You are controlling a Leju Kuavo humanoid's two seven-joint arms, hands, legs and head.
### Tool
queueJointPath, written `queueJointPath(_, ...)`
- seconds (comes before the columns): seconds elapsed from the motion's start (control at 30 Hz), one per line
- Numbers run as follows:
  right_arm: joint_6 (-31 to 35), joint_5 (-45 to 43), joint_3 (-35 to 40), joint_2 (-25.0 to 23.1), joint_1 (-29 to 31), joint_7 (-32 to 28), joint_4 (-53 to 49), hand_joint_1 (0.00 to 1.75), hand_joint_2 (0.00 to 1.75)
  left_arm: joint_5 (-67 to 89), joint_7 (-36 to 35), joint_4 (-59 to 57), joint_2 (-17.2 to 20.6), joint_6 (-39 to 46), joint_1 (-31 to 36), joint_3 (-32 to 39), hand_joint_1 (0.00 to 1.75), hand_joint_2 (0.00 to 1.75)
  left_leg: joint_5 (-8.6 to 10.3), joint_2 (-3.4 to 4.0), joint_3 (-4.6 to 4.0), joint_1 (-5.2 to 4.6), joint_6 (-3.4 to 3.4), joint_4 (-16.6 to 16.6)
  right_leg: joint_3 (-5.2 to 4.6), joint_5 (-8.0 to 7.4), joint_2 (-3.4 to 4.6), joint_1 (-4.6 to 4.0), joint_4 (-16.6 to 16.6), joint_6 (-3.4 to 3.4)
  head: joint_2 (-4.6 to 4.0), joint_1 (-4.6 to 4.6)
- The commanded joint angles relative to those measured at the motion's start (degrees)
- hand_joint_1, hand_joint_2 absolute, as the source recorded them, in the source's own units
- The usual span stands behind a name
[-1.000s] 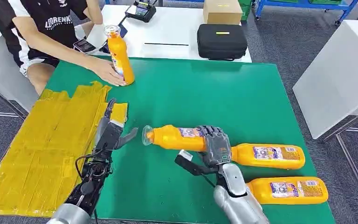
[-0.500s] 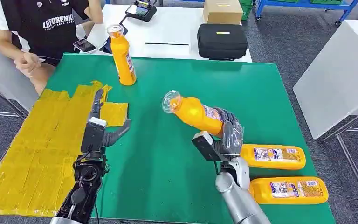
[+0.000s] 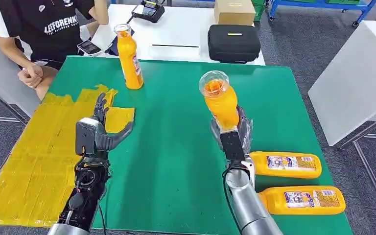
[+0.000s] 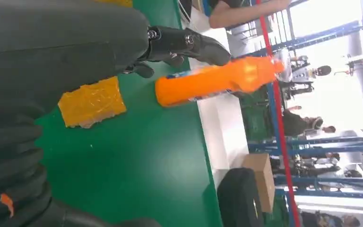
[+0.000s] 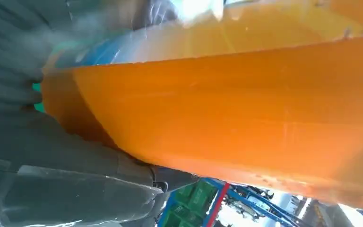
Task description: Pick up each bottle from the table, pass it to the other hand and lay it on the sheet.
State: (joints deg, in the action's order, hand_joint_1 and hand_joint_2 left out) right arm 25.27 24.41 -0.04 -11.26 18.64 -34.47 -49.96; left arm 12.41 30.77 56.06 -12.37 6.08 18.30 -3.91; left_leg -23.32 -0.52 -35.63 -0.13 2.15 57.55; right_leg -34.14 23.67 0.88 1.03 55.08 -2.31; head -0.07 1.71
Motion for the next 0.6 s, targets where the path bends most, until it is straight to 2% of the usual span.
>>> queueJointPath(0.03, -3.6, -3.0, -1.3, -1.2, 3.3, -0.8, 1.9, 1.75, 1.75, -2.6, -0.6, -3.5, 1.4, -5.4, 3.0, -1.4, 0.00, 1.75, -0.10, 0.07, 0.22, 0.02, -0.13, 0.0, 0.19, 0.10, -0.02, -0.03, 0.0, 0.12, 0.00, -0.02)
queueJointPath(0.17, -6.5, -3.8, 2.1, -2.8, 5.0, -0.2, 3.9, 1.75, 1.75, -7.4, -2.9, -0.5, 1.2, -13.6, 3.2, -5.3, 0.00, 1.75, -0.11, 0.12, 0.14, 0.01, -0.14, 0.1, 0.07, 0.09, 0.02, -0.03, 0.1, 0.13, 0.00, 0.00)
queueJointPath(0.4, -8.5, 2.0, 11.8, -3.6, 4.1, 2.9, 4.1, 1.75, 1.75, -9.0, -3.9, -1.1, 0.7, -14.6, 4.5, -9.6, 0.00, 1.75, -0.08, 0.06, 0.11, 0.04, -0.11, 0.0, 0.09, 0.07, -0.02, -0.05, 0.0, 0.09, 0.00, -0.02)
queueJointPath(0.43, -7.2, 3.8, 13.1, -3.7, 4.2, 3.6, 4.5, 1.75, 1.75, -9.0, -3.8, -1.3, 0.7, -14.6, 4.6, -9.8, 0.00, 1.75, -0.12, 0.09, 0.16, 0.06, -0.13, 0.0, 0.13, 0.11, -0.02, -0.07, 0.0, 0.12, 0.00, -0.02)
queueJointPath(0.47, -2.6, 8.7, 15.3, -3.8, 4.6, 5.8, 5.7, 1.75, 1.75, -8.9, -3.7, -1.3, 0.6, -14.4, 4.6, -10.1, 0.00, 1.75, -0.20, 0.10, 0.31, 0.05, -0.17, 0.0, 0.26, 0.20, -0.04, -0.07, 0.1, 0.17, 0.00, 0.00)
queueJointPath(0.6, -4.5, 8.9, 16.5, -5.0, 5.3, 7.8, 9.8, 1.75, 1.75, -8.3, -3.8, -0.8, 0.3, -13.8, 4.6, -11.5, 0.00, 1.75, -0.10, 0.09, 0.18, 0.06, -0.11, 0.0, 0.14, 0.08, 0.00, -0.06, 0.0, 0.10, 0.00, -0.02)
